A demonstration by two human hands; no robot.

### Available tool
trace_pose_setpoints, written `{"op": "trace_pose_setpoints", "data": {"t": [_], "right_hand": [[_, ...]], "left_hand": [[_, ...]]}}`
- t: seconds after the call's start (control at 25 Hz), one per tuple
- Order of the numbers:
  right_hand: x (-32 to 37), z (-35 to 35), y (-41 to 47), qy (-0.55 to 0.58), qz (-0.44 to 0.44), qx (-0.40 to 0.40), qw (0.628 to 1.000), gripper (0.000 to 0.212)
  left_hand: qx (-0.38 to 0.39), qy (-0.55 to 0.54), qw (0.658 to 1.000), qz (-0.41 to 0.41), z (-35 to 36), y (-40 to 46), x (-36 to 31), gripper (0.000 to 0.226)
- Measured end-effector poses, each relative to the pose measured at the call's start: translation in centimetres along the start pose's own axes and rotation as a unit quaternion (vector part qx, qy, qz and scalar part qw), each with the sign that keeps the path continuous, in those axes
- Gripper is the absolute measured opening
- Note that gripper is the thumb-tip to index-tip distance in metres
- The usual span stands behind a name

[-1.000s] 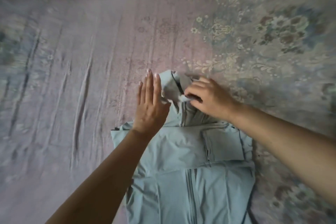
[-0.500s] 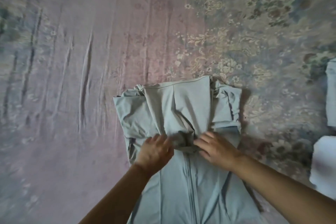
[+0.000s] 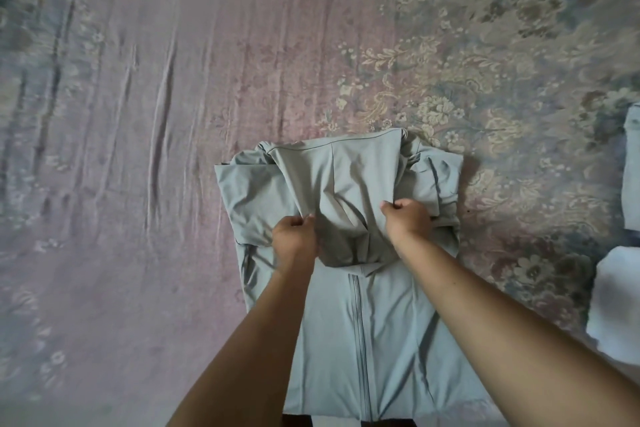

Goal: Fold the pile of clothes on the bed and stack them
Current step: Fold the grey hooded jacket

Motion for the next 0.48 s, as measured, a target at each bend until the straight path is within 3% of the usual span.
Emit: {"op": "trace_pose_setpoints", "data": {"t": [0.08, 0.2, 0.36, 0.48], "right_hand": [[0.1, -0.4, -0.5, 0.121, 0.03, 0.031, 0.992, 0.028], [0.9, -1.9, -1.4, 0.264, 0.086, 0.127, 0.952, 0.016], [3.8, -4.2, -1.9, 0.405, 0.151, 0.211, 0.877, 0.019], [6.3, -4.9, -1.9, 0.445, 0.123, 0.227, 0.857, 0.014]], "left_hand": [[0.039, -0.084, 0.995, -0.048, -0.5, -0.6, -0.5, 0.023], [0.077, -0.191, 0.976, -0.071, -1.8, -1.1, -2.2, 0.016], [0.135, -0.32, 0.937, -0.023, -3.2, -0.7, -6.4, 0.01], [0.152, -0.346, 0.926, 0.015, -4.0, -0.5, -8.8, 0.009]]}}
Point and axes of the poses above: each hand's wrist, its own y-axis towards the middle knuckle, its own z-axis out of the palm, x = y × z, the point moved 6 cm from there along y, towards the middle knuckle, and after that the axes turned 5 degrees about -x, right-handed, at the moved point
